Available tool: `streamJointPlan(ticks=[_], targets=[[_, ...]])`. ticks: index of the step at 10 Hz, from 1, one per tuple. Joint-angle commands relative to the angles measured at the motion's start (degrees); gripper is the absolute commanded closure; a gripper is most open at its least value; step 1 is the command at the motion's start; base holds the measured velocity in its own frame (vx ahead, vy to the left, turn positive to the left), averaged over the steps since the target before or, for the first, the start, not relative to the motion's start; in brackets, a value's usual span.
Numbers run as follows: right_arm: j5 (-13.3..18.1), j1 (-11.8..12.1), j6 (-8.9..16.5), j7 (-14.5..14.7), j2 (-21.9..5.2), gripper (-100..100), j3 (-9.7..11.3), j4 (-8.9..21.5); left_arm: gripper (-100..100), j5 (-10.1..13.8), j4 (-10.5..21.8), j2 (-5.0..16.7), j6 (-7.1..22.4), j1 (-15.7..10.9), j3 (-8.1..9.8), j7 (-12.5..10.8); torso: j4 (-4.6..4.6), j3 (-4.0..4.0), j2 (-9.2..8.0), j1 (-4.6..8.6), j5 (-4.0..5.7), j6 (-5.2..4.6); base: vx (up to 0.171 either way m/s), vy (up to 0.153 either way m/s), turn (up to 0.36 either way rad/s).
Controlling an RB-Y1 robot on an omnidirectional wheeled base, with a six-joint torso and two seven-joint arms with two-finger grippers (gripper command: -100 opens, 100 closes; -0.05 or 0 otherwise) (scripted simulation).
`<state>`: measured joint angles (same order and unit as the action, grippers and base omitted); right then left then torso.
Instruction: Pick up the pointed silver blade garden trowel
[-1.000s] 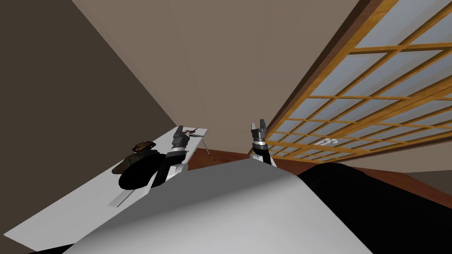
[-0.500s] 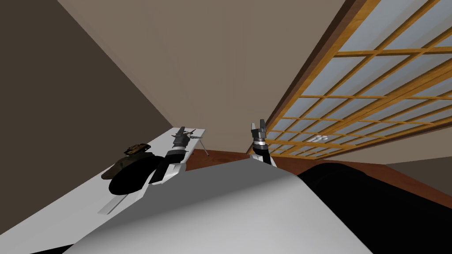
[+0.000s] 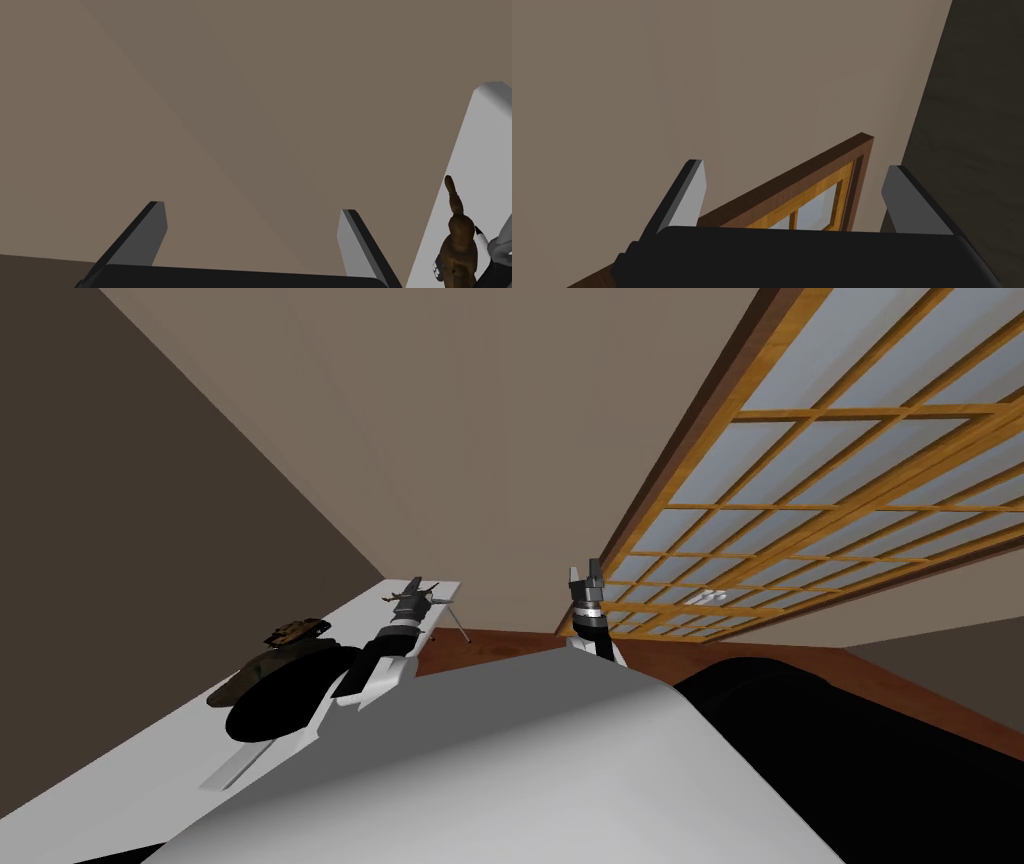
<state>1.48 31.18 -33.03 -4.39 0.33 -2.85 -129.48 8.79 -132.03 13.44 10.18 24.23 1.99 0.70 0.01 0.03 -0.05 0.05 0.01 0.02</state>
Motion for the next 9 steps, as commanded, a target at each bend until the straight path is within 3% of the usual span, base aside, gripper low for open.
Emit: streamJointPlan(ticks=[1, 3, 9], targets=[[0.00, 0.00, 0.00, 0.00, 0.00, 0, 0.00, 0.00, -100, 1.19, 0.04, 1.00, 2.86, -0.86, 0.55, -0.23, 0.00, 0.00, 0.00, 0.00, 0.00, 0.00, -0.005, -0.028, -0.107], [0.00, 0.00, 0.00, 0.00, 0.00, 0, 0.00, 0.00, -100, 1.19, 0.04, 1.00, 5.10, -0.86, 0.55, -0.23, 0.00, -0.01, 0.02, 0.02, 0.00, 0.00, -0.003, -0.016, -0.023], [0.00, 0.00, 0.00, 0.00, 0.00, 0, 0.00, 0.00, -100, 4.62, -0.34, 3.91, 14.78, -2.51, 2.26, -0.89, -0.01, -0.01, 0.02, -0.04, -0.01, 0.02, -0.001, -0.018, -0.069]])
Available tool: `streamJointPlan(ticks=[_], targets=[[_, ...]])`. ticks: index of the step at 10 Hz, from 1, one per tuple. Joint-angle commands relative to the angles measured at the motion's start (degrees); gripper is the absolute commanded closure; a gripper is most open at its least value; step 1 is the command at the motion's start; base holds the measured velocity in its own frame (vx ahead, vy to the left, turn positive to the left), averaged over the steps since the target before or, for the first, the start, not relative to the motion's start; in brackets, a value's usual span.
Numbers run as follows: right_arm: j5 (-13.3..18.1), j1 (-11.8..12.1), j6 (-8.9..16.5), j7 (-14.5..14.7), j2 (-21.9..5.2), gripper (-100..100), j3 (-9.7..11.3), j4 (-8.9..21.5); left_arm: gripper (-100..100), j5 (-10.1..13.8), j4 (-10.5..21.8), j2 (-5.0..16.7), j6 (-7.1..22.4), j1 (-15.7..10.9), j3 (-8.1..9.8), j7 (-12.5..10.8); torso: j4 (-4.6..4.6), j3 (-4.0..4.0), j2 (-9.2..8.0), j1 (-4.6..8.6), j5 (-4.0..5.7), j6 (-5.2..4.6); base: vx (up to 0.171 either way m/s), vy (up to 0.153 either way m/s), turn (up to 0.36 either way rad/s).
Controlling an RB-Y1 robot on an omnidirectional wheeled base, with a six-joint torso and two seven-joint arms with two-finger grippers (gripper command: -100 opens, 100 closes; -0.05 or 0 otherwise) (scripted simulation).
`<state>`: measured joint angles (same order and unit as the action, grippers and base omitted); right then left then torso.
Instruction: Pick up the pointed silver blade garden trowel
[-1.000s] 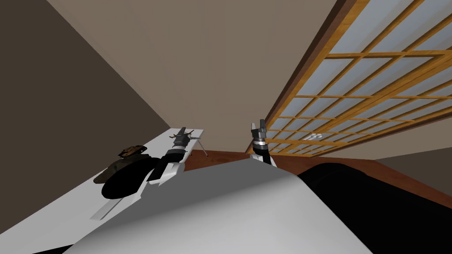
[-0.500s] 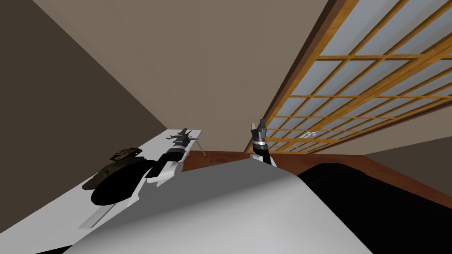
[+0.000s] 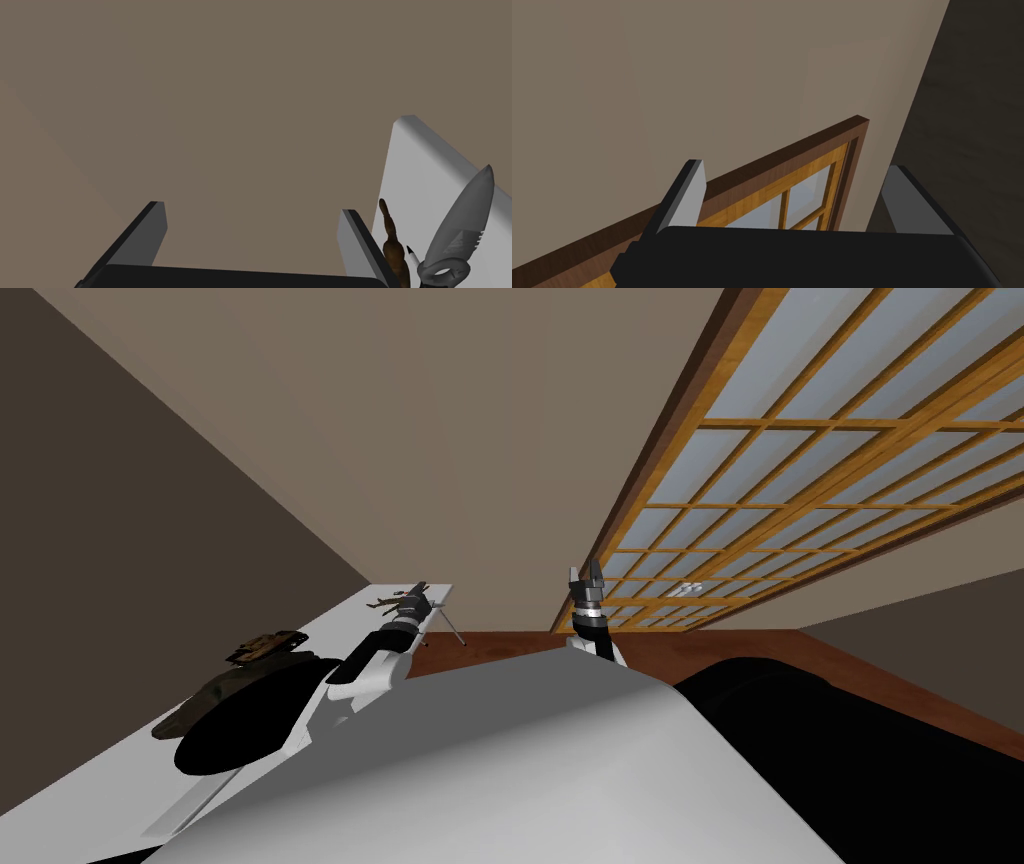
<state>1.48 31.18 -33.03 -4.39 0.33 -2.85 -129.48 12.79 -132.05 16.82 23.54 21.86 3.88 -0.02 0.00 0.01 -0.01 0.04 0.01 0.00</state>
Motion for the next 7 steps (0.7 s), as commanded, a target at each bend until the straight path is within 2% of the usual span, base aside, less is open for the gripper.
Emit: streamJointPlan(ticks=[1, 2, 5, 7], targets=[[0.00, 0.00, 0.00, 0.00, 0.00, 0, 0.00, 0.00, -100, 0.62, -0.32, 0.53, 2.86, -0.14, 0.36, -0.17, 0.00, 0.00, 0.00, 0.00, 0.00, 0.00, 0.003, -0.013, -0.058], [0.00, 0.01, 0.00, 0.00, 0.00, 0, 0.00, 0.00, -100, 0.62, -0.32, 0.53, 3.53, -0.14, 0.36, -0.17, 0.00, 0.00, 0.00, -0.01, 0.00, 0.03, 0.002, -0.004, 0.020], [0.00, 0.01, 0.00, 0.00, 0.00, 0, 0.00, 0.00, -100, 2.92, -0.45, 2.39, 9.01, -1.15, 1.58, -0.51, -0.01, -0.01, 0.02, -0.02, -0.01, 0.03, 0.012, -0.012, -0.078], [0.00, 0.01, 0.00, 0.00, 0.00, 0, 0.00, 0.00, -100, 2.92, -0.45, 2.39, 11.56, -1.15, 1.58, -0.51, -0.01, -0.03, 0.05, -0.02, 0.00, 0.03, 0.013, -0.008, -0.021]])
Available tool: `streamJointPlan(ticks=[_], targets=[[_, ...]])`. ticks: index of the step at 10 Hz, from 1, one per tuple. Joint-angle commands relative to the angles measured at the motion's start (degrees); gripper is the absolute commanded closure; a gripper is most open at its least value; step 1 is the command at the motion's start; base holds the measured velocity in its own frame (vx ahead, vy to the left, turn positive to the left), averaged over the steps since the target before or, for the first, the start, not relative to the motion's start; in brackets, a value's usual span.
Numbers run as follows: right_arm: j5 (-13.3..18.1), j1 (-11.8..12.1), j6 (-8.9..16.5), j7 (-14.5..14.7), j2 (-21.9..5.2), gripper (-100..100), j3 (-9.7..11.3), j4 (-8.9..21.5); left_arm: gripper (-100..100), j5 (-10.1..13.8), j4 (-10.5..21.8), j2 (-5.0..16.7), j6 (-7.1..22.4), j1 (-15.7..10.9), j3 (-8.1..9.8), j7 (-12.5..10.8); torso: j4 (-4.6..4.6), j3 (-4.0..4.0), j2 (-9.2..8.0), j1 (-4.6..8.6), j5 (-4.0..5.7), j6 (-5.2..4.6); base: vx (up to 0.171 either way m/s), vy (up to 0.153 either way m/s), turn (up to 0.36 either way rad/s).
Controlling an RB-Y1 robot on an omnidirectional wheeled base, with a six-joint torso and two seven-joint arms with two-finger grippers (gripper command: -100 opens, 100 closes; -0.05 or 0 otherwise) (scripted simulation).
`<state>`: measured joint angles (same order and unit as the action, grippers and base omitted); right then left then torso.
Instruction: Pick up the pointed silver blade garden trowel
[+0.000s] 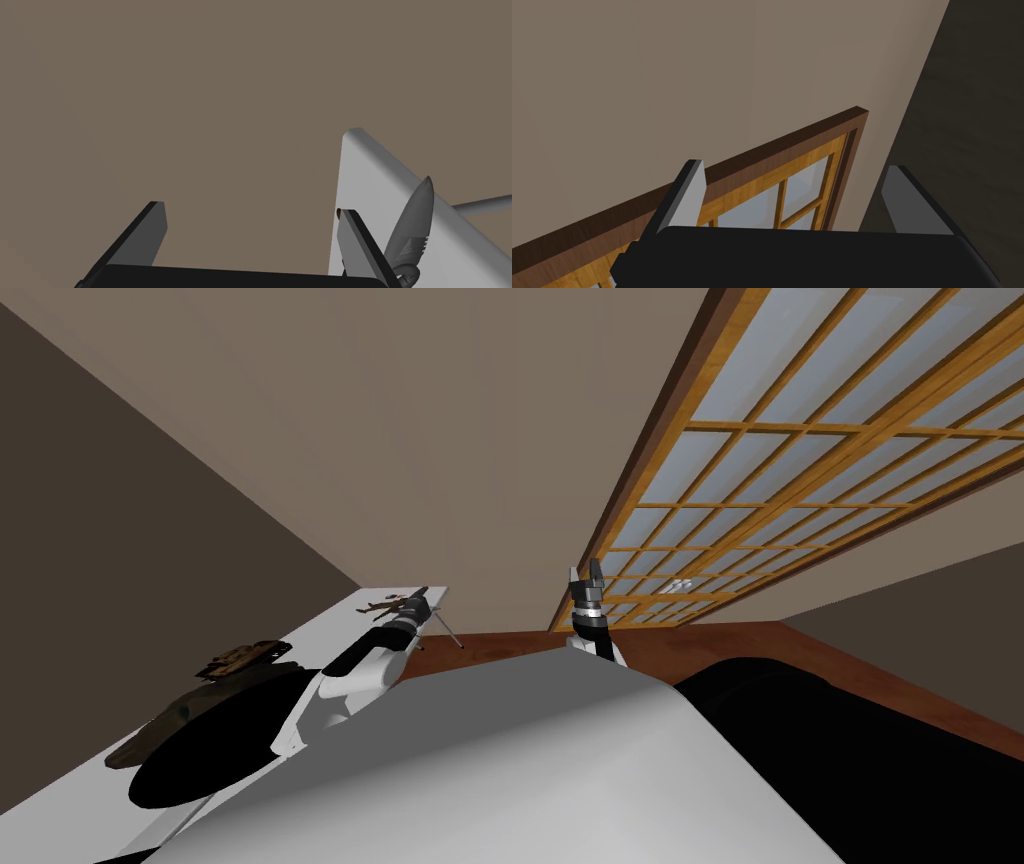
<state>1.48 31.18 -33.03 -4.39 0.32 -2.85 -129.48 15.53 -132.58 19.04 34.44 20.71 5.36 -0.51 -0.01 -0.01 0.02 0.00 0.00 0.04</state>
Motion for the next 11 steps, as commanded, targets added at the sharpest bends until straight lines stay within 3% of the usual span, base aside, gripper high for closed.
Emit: streamJointPlan(ticks=[1, 3, 11], targets=[[0.00, 0.00, 0.00, 0.00, 0.00, 0, 0.00, 0.00, -100, 1.32, 0.07, 1.09, 2.86, -0.47, 0.73, -0.15, 0.00, 0.00, 0.00, 0.00, 0.00, 0.00, 0.015, -0.008, -0.068], [0.00, 0.00, 0.00, 0.00, 0.00, 0, 0.00, 0.00, -100, 1.32, 0.07, 1.09, 4.67, -0.47, 0.73, -0.15, -0.01, -0.02, 0.03, -0.01, 0.00, -0.01, 0.017, -0.003, -0.026], [0.00, 0.00, 0.00, 0.00, 0.00, 0, 0.00, 0.00, -100, 5.64, 0.53, 4.54, 18.01, -2.06, 3.32, -0.35, -0.02, -0.06, 0.10, -0.06, -0.02, 0.00, 0.036, 0.003, -0.045]])
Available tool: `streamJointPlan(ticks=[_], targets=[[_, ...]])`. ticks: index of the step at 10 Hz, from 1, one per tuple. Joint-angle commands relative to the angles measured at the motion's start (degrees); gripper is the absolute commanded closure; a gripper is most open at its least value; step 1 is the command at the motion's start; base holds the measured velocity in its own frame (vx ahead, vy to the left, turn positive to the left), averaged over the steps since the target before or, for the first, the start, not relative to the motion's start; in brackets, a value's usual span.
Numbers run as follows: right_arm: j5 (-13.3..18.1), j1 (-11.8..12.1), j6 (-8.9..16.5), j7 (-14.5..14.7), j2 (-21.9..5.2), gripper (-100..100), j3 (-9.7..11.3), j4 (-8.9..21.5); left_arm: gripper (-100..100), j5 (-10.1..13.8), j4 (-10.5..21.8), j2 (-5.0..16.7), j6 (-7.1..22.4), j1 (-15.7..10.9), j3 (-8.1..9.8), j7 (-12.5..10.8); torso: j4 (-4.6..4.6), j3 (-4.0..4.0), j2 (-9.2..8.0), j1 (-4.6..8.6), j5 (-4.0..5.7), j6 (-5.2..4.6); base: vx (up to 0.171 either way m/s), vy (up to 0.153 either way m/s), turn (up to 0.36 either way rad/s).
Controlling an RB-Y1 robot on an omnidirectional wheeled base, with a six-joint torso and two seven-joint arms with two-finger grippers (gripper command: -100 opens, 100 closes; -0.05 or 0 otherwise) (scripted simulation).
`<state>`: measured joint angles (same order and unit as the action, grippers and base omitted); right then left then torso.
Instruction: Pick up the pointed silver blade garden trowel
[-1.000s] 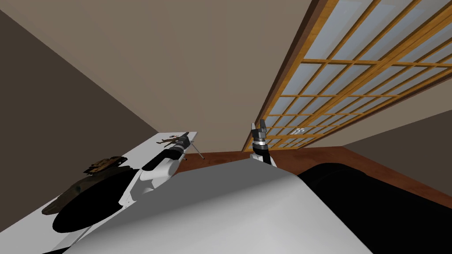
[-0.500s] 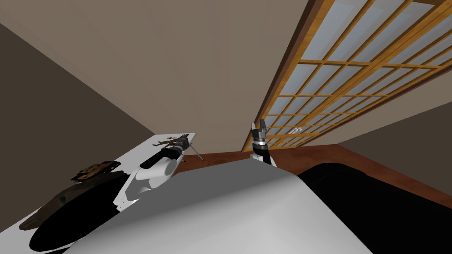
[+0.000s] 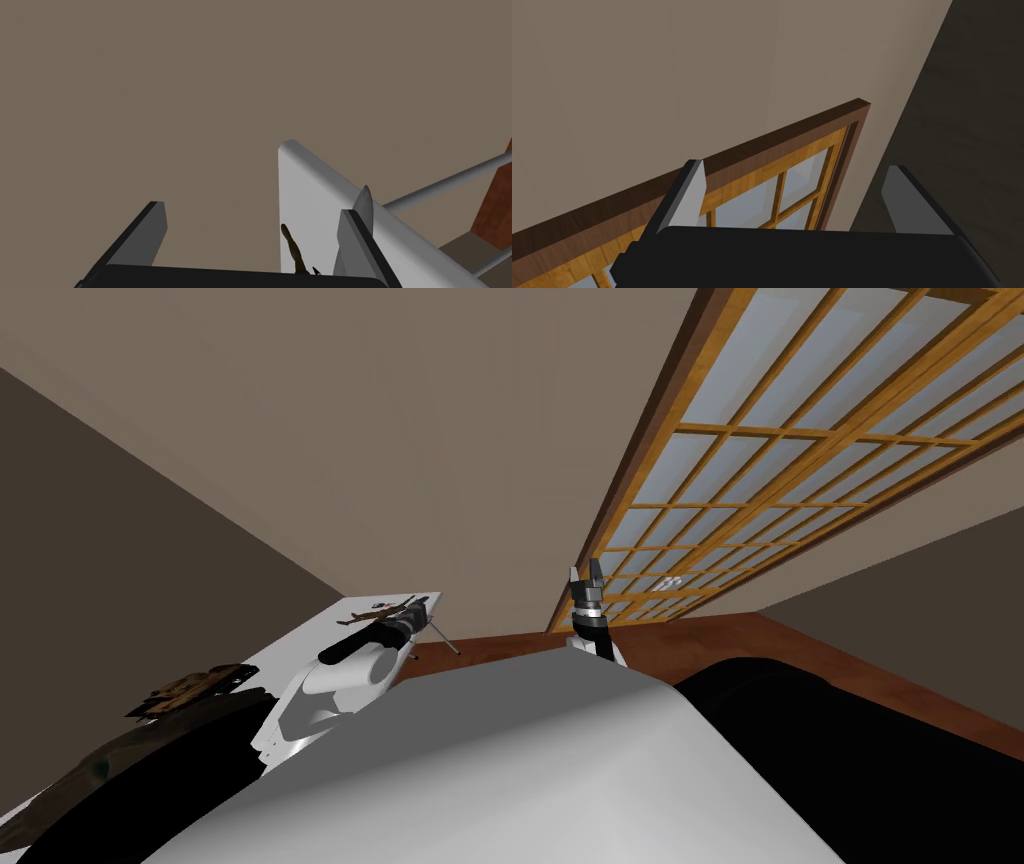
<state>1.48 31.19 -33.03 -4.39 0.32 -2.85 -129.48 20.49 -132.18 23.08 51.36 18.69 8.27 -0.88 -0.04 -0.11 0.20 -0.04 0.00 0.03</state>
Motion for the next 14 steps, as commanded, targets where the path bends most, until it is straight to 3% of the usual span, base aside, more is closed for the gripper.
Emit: streamJointPlan(ticks=[1, 14], targets=[[0.00, 0.00, 0.00, 0.00, 0.00, 0, 0.00, 0.00, -100, 0.68, 0.13, 0.50, 2.86, -0.05, 0.42, 0.03, 0.00, 0.00, 0.00, 0.00, 0.00, 0.00, 0.059, 0.006, -0.018], [0.00, 0.00, 0.00, 0.00, 0.00, 0, 0.00, 0.00, -100, 5.51, 1.65, 4.12, 22.38, -1.39, 3.76, 0.45, 0.00, 0.01, -0.02, -0.12, -0.03, 0.01, 0.055, 0.020, -0.014]])
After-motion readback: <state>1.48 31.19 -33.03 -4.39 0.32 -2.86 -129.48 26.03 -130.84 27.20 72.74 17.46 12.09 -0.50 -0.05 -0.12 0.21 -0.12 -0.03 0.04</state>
